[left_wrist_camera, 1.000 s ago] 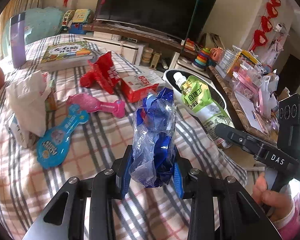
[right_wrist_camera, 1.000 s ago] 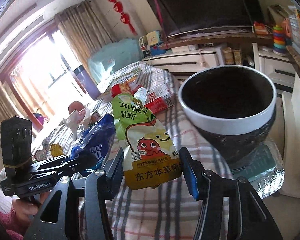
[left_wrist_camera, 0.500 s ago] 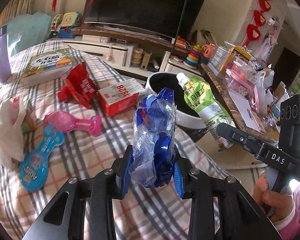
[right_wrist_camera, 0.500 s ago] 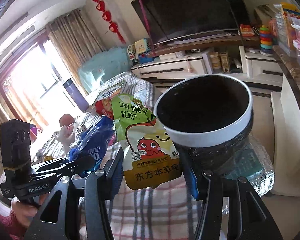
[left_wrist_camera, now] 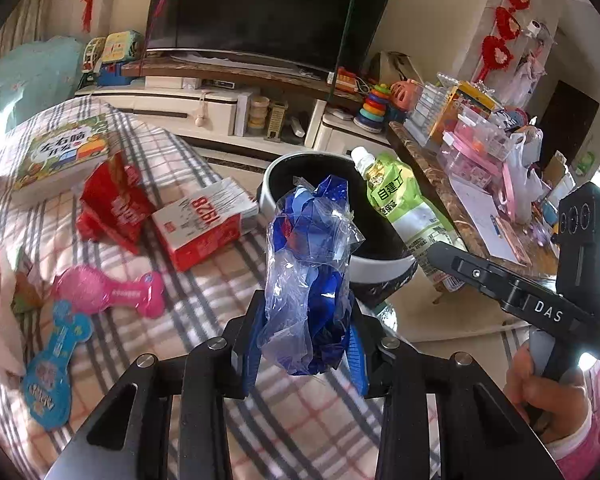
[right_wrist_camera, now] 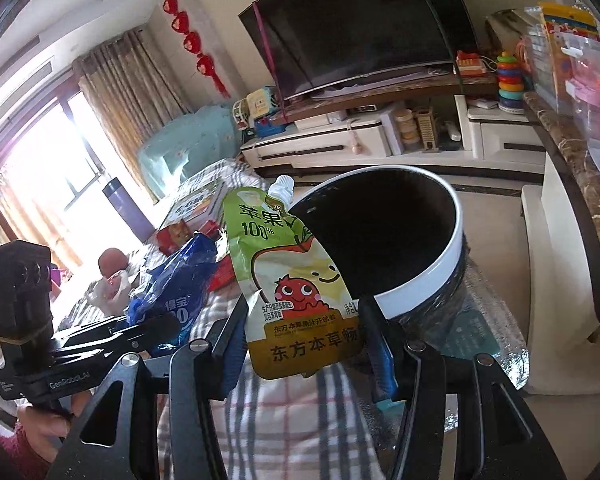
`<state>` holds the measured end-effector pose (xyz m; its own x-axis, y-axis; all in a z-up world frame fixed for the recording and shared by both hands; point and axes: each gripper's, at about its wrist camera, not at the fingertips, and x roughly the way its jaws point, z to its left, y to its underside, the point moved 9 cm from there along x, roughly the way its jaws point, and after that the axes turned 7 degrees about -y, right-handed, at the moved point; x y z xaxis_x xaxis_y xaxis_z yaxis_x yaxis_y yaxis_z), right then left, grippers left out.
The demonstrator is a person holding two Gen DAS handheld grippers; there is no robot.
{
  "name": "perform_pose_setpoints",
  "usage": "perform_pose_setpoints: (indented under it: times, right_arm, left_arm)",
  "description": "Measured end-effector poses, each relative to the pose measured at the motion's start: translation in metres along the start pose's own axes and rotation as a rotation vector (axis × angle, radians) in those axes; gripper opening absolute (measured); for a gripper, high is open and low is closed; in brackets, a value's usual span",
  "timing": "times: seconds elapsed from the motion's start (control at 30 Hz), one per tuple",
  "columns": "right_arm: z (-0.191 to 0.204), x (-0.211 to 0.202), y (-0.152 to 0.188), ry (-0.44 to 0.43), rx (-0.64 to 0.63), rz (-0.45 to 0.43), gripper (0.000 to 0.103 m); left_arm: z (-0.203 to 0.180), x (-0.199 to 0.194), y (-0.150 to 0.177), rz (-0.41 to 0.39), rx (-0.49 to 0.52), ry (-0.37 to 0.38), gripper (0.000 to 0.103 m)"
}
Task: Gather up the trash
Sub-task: 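Carry both items over the bin and open both tools to drop them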
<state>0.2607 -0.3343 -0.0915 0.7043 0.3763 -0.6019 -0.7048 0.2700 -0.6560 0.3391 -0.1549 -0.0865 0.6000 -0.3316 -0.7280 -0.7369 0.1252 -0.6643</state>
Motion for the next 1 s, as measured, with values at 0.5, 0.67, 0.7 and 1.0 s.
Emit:
perform_pose_setpoints:
  times: [0.5, 0.67, 0.7, 1.0]
  right_arm:
    - [-0.027, 0.005, -0.024, 0.04, 0.005, -0.007, 0.053]
    - [-0.033, 0.008, -0.029, 0.052, 0.004, -0.002, 0.053]
    - [-0.034, 0.009, -0.029, 0.054, 0.003, 0.0, 0.053]
    - [-0.042, 0.018, -0.037, 0.07, 0.0, 0.017, 0.053]
  left_arm:
    - [-0.021, 0.037, -0.031, 0.001, 0.037, 0.006, 0.034]
    - [-0.025, 0.048, -0.037, 0.011, 0.045, 0.002, 0.034]
    - [-0.026, 0.05, -0.038, 0.012, 0.046, 0.002, 0.034]
    - [-0.033, 0.069, -0.047, 0.035, 0.057, -0.006, 0.035]
